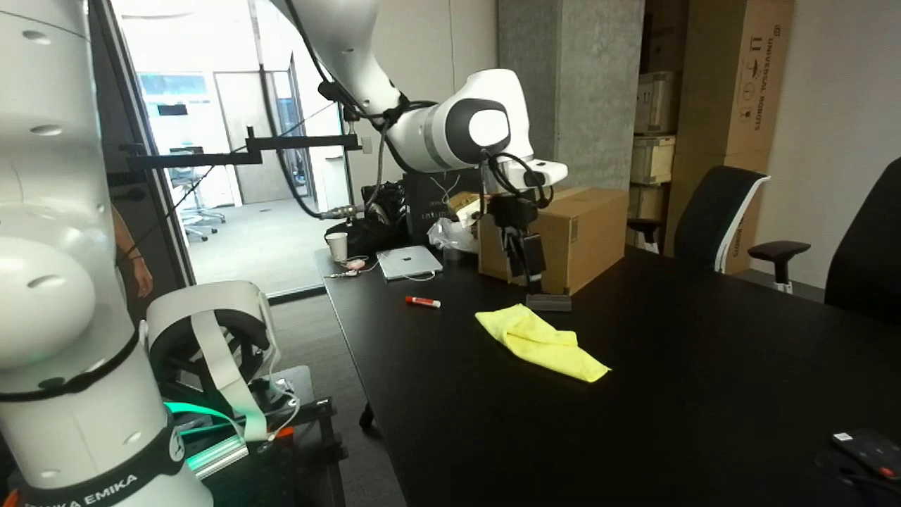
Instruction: Fold the cloth
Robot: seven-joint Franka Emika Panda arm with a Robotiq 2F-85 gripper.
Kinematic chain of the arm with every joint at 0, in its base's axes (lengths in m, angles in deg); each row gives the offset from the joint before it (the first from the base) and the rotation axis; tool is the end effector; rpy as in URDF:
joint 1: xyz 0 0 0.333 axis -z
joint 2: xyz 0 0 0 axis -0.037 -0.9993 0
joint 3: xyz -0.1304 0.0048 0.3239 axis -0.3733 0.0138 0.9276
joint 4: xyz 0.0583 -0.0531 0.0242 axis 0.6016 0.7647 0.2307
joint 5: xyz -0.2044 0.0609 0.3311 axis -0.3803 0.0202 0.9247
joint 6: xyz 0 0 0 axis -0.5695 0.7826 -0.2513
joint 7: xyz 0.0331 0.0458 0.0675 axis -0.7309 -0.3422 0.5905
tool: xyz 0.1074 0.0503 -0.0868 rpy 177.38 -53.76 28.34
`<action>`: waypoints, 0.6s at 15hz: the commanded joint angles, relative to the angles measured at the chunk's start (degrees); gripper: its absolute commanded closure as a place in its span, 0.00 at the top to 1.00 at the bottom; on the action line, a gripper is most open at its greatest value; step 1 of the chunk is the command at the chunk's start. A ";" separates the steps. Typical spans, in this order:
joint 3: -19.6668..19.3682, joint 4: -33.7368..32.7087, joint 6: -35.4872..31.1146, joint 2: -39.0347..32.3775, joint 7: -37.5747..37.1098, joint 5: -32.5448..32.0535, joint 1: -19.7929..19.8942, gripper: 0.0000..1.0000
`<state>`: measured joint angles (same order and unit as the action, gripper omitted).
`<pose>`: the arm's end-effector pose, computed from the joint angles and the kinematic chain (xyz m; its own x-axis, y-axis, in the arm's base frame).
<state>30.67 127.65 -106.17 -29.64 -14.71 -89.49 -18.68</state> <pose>0.5581 0.0853 0.3203 0.9599 -0.2253 0.1665 -0.2405 -0.9676 0.0768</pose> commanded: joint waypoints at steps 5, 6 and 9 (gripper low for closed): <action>6.91 18.96 5.66 27.30 2.96 4.47 9.85 1.00; 7.22 20.44 7.10 30.55 4.34 5.88 10.73 1.00; 9.24 18.52 8.47 28.76 5.10 7.12 13.19 1.00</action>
<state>36.94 146.32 -97.65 -0.66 -10.70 -83.82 -8.50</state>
